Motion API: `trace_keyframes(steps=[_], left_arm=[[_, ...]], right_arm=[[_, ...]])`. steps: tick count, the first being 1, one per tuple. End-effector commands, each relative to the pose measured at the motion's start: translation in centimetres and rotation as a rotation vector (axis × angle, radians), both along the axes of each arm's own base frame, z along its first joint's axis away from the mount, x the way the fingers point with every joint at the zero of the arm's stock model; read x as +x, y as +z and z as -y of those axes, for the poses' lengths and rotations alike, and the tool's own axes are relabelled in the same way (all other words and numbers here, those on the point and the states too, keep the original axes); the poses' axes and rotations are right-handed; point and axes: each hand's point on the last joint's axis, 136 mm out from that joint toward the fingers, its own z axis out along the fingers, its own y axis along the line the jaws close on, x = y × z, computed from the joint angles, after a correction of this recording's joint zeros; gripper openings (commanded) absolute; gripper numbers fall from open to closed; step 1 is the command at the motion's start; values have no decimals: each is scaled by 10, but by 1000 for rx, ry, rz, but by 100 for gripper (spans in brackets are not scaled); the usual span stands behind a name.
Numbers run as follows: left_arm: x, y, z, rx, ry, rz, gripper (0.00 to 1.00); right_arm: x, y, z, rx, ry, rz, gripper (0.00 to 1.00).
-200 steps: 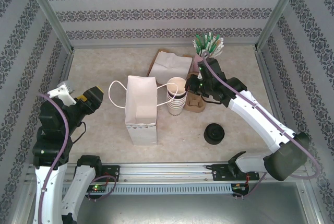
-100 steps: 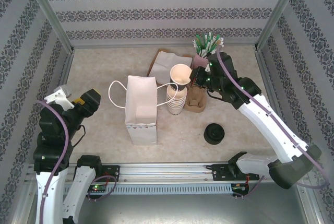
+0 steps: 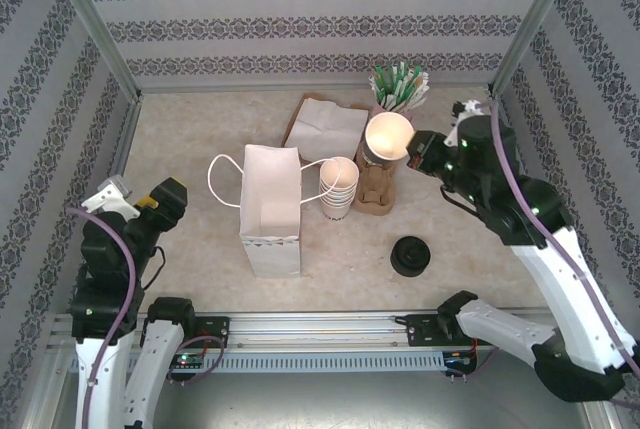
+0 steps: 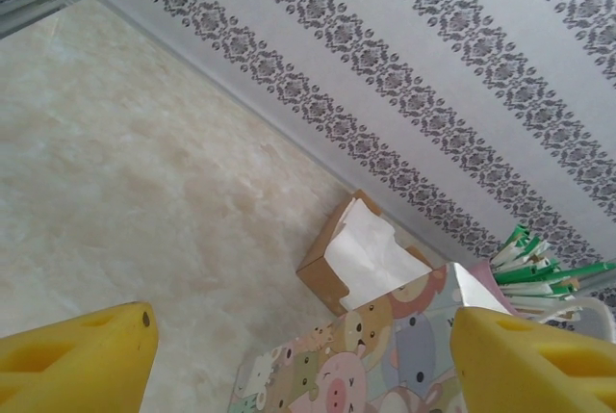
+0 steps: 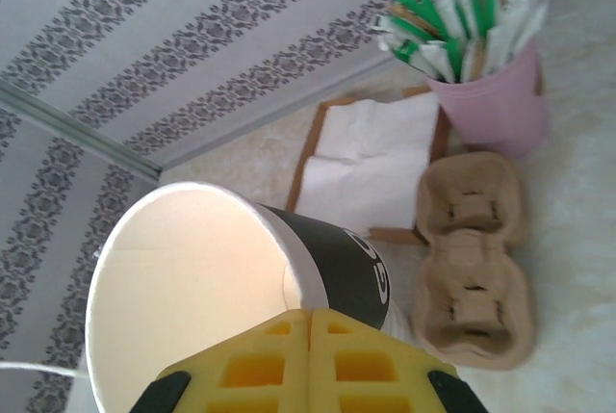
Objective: Pack the takeout coffee
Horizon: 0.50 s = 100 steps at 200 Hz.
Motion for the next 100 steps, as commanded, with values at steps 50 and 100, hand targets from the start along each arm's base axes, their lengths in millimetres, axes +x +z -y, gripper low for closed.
trace_keyframes(steps=[50,100], left_arm=[[6,-24,-3,-48,29,-40,78],[5,-49,-2,-56,26,-115,78]], right_arm=[[-52,-96,27,-109,-8,-273,0],[-64,-154,0,-83,82,-379,0]])
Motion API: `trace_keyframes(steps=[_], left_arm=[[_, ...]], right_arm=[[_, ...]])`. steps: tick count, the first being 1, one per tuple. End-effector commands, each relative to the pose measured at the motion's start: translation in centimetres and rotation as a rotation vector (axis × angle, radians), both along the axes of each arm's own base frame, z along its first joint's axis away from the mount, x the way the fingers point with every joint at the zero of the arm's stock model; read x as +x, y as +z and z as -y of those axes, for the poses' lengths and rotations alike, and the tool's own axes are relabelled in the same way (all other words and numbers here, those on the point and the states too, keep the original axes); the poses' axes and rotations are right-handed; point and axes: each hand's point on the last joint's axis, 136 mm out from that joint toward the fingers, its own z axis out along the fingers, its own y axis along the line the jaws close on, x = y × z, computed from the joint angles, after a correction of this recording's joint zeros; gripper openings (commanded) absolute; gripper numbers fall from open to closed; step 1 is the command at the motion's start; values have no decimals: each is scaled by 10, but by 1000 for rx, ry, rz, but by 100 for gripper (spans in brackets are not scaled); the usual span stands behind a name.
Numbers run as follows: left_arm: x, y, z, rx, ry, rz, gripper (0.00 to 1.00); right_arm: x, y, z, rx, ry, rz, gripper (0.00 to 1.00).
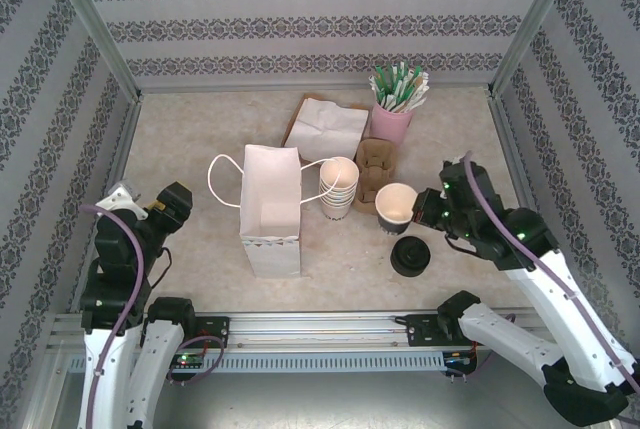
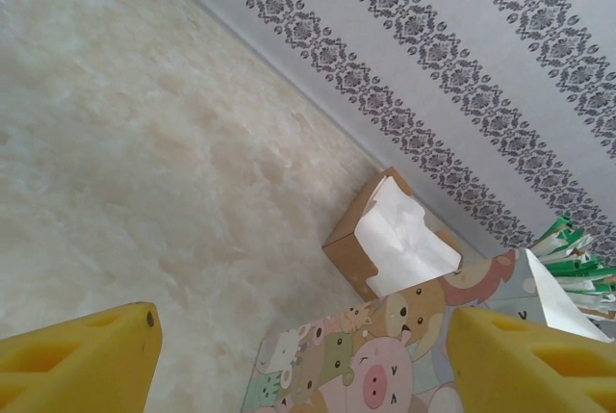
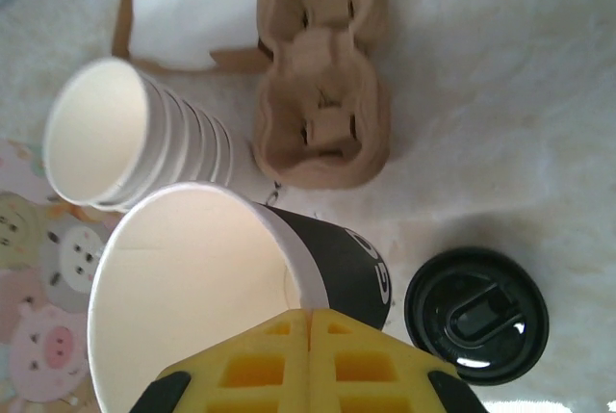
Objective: Pack the takeout coffee
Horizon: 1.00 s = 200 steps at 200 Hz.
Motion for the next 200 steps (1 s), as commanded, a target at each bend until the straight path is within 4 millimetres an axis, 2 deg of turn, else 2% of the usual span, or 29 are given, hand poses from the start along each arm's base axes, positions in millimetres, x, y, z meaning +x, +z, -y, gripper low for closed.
trace_keyframes(steps=[1,42,65,105,173,200], left_arm=[[-2,-13,-1,-20,11,-33,78],[0,-31,3,-64,1,-75,78],[2,-36,6,-79,-6,-85,78],[3,-41,9,-96,-20,-96,78],[7,-50,12,-111,-36,-115,78],[7,-53,12,-111,-36,-121,78]], right_arm=[[-7,-17,-17,58,39,-30,0],[-8,-53,-52,84,110,-63,0],[-7,-71,-60,41,130,-75,0],[-6,-93,-64,34,140,-76,0],[-12,-121,-53,-50,154,-120,0],[-14,-123,-53,-56,161,-125,9]])
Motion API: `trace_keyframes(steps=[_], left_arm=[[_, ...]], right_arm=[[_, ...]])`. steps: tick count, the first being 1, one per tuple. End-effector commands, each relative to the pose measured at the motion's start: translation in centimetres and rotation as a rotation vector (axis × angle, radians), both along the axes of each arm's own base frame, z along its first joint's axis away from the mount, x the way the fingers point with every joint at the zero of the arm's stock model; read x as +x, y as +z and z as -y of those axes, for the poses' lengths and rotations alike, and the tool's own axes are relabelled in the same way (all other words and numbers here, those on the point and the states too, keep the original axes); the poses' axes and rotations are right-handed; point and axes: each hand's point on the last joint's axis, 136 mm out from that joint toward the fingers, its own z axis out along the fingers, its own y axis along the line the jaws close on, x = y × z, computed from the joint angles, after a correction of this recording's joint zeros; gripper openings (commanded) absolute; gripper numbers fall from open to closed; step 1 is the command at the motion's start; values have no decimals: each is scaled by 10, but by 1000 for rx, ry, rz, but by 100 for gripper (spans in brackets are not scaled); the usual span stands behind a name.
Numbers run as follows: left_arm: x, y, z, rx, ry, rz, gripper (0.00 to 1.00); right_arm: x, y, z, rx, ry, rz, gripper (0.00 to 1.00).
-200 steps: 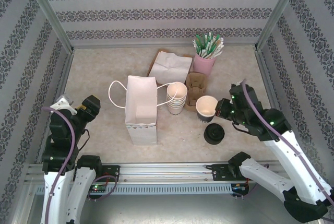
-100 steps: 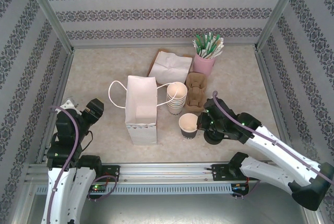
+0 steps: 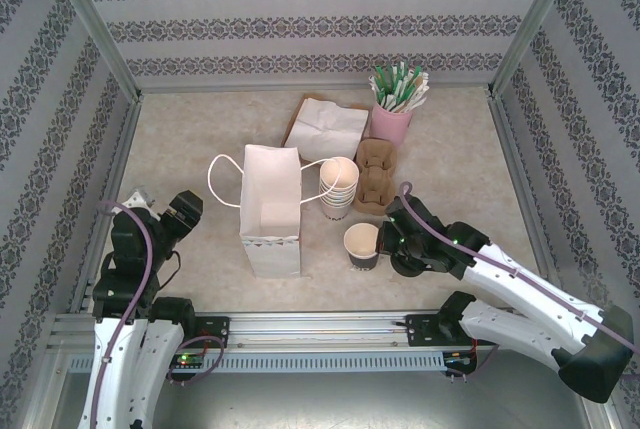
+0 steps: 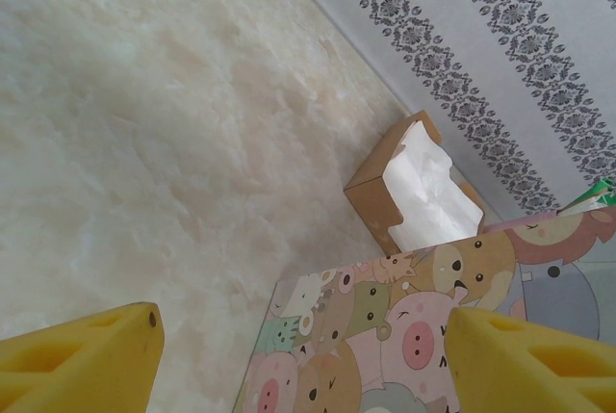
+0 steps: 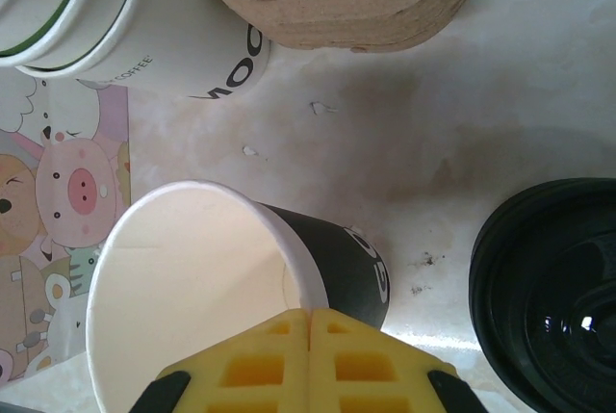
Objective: Pack the takeout coffee
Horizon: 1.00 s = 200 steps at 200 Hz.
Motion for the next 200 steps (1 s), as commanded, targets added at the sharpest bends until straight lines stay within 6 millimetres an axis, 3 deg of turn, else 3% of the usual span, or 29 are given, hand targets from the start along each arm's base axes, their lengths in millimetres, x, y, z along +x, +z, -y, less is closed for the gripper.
trace_keyframes(steps=[1,72,94,122,164,200], left_arm=[[2,-2,0,-16,5,4,78],[3,-3,-1,-13,8,3,78],[3,-4,-1,-11,4,0,78],[4,-5,3,-14,-15,-9,78],[5,-6,6,-13,-40,-23,78],[6,-7,6,-9,-40,-24,78]], right_arm=[[0,-4,1,-30,21,17,9],[-3,9,9,-83,35,14,34],[-4,20,26,-155,-4,7,37],[-5,31,48,-203,-78,-8,52],[-16,-3,69,-163,-173,-142,76],[-20,-21,77,-175,-200,-189,85]])
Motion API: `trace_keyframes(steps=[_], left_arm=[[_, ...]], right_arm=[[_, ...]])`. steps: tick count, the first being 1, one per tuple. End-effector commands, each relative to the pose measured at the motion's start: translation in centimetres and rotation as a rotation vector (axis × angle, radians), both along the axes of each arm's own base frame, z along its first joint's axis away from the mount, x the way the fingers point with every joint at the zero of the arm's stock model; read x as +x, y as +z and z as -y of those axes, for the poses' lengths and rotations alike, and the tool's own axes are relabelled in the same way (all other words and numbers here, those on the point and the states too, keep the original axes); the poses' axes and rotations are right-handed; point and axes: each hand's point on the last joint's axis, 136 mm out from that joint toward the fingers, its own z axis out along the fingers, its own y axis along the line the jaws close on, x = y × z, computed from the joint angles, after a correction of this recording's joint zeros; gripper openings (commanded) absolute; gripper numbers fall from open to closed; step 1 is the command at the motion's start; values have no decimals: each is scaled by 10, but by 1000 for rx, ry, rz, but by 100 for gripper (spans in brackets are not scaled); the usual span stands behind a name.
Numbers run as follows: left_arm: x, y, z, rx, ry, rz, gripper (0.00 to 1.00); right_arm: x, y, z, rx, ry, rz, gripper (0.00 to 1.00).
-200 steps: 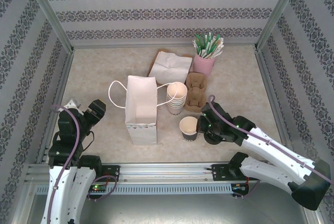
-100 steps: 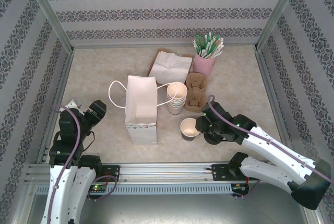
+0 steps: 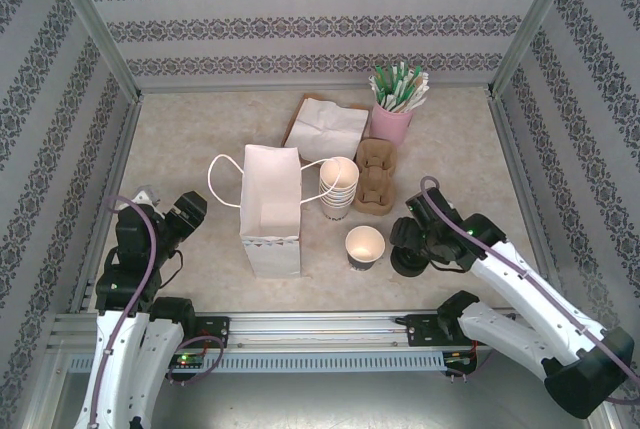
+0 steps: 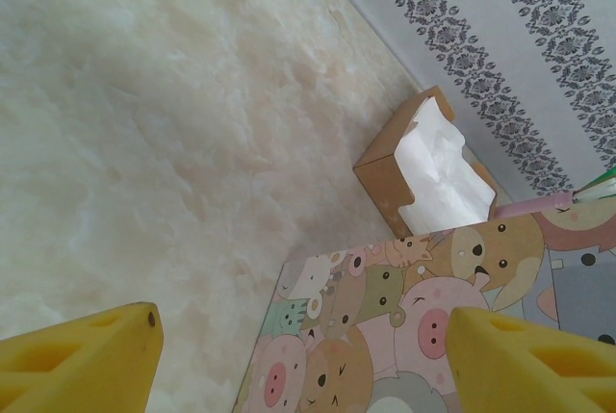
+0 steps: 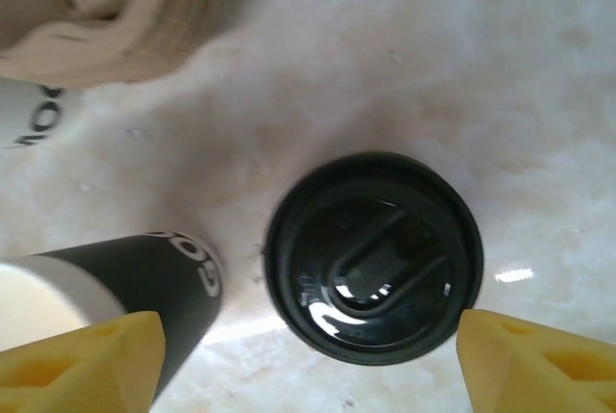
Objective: Pack the takeout coffee
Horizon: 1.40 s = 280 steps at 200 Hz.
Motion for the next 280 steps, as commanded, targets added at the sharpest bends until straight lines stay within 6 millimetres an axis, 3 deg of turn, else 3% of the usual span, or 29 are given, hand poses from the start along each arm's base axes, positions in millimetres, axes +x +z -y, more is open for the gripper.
trace_keyframes(steps=[1,127,280], left_arm=[[2,6,1,5,-11,25,78],[2,1,1,9,-19,7,78],[2,0,3,1,-24,4,77]], right_arm=[[-10,-12,4,-8,1,-56,85],[-9,-41,13,-85,-16,-121,84],[-4,-50,8,-55,4,-121,79]])
